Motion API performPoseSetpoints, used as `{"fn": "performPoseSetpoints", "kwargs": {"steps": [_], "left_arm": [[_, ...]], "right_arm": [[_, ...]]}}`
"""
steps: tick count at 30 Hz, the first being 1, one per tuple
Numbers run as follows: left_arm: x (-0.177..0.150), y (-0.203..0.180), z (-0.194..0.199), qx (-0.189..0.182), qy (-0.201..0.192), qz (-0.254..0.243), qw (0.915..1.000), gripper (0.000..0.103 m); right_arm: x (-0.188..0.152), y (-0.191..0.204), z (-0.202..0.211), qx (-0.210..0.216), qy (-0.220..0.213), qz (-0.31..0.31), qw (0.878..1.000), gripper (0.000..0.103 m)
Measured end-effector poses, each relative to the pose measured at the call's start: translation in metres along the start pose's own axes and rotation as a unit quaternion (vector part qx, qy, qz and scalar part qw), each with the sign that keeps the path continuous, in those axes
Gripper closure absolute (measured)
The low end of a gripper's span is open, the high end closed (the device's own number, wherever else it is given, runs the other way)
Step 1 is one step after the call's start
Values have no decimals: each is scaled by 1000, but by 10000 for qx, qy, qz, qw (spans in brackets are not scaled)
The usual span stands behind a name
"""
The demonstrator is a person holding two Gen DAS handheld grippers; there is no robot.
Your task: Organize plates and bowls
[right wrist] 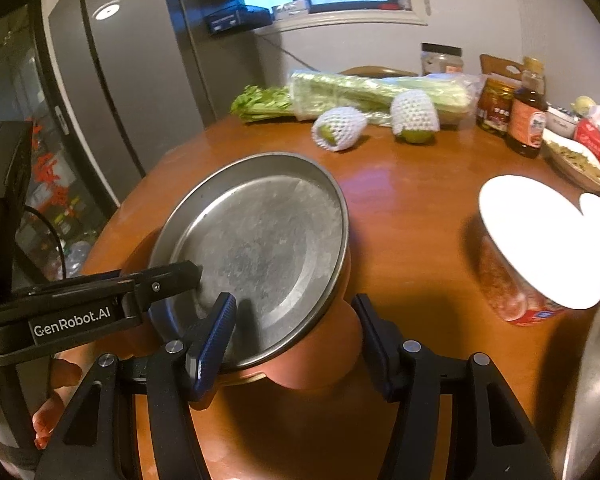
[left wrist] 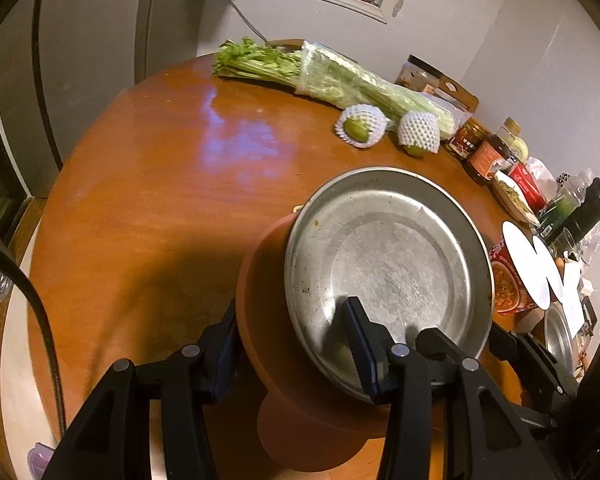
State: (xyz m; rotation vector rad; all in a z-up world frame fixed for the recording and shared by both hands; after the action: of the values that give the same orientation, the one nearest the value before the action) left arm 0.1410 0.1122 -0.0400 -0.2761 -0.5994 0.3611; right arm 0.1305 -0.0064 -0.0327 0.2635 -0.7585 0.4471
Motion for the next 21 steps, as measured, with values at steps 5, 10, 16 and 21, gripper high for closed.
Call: {"fn": "performPoseSetpoints", "kwargs": {"steps": [5,10,16,21], "left_arm": [[0,-14,-7,-39,55,-95,9999,54],[-1,-28,-11,-10,35,-247,9997,54],[-4,-36,-12,-7,24,-323,9995,54],[-3,-33,-11,27,-19,-321,9995,54]], "right_arm": [[-3,-13,6,-101,-30,-98,9999,41],[-7,-23,10,-226,-39,-158,9996,41],[-9,-31,15,-317,-125,-220,9992,41],[-8,-32,19,-485,-215,-178,9984,41]]}}
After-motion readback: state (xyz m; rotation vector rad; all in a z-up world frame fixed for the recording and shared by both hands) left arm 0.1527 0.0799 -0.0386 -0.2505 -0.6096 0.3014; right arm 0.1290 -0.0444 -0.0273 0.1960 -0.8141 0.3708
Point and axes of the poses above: each gripper's, at about its wrist camera, not at the fingertips, and z roughly against the way its jaws point, y to its left, x to its top, the point moved 1 cm from there along -z, roughly the way its jaws point, and after that the axes turned 9 degrees about z, right-handed, at the moved point
